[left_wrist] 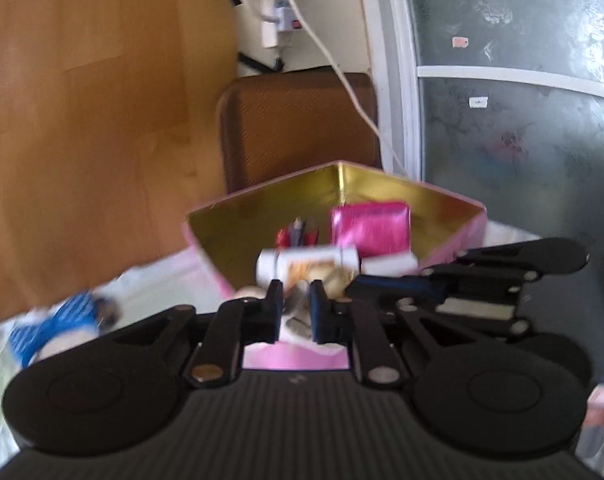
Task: Organize rigid objects
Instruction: 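Carry the clear clip over the tin and release it inside, then move the right gripper to the blue bow headband and grasp its band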
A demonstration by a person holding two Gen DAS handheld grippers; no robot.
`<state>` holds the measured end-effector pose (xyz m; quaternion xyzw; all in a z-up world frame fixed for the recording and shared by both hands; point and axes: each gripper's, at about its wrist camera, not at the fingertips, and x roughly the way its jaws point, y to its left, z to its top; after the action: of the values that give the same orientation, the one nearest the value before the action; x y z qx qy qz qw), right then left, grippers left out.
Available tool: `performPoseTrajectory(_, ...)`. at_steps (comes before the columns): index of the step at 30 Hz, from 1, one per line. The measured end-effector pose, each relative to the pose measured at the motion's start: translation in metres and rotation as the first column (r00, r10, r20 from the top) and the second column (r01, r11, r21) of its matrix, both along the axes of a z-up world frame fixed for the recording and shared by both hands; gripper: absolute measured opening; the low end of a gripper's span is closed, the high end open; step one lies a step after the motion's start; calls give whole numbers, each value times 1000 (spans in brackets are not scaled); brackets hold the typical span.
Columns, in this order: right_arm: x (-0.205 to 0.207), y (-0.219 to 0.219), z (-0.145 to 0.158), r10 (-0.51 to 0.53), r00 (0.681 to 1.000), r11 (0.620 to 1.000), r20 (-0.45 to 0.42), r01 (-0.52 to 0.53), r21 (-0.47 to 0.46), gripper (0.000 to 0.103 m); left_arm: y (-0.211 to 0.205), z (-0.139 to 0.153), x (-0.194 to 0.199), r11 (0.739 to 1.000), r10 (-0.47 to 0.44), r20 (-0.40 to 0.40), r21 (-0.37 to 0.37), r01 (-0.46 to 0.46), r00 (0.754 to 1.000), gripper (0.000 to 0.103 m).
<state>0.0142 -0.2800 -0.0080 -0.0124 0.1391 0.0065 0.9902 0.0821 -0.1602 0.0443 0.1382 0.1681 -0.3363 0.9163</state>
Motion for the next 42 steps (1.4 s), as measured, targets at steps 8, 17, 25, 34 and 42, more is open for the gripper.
performPoseTrajectory(8,46,-39,-4,-129,990,989,49,125,80,6,-44,6,57,999,42,-27,14,-42,999,23)
performPoseTrajectory(17,25,-81,-11,-231,968,955,95,207,214,28,-32,12,75,989,126,-115,-68,-134,985,55)
performPoseTrajectory(25,20,-74,-10,-241,961,960,134,216,177,29,-1,19,58,977,116,-162,-157,-142,980,55)
performPoseTrajectory(34,13,-39,-3,-182,961,983,210,169,77,45,120,-28,48,915,380,-187,-64,-398,906,55)
performPoseTrajectory(42,35,39,30,173,978,976,117,-186,111,97,221,-68,77,717,675,-215,-36,-696,706,55)
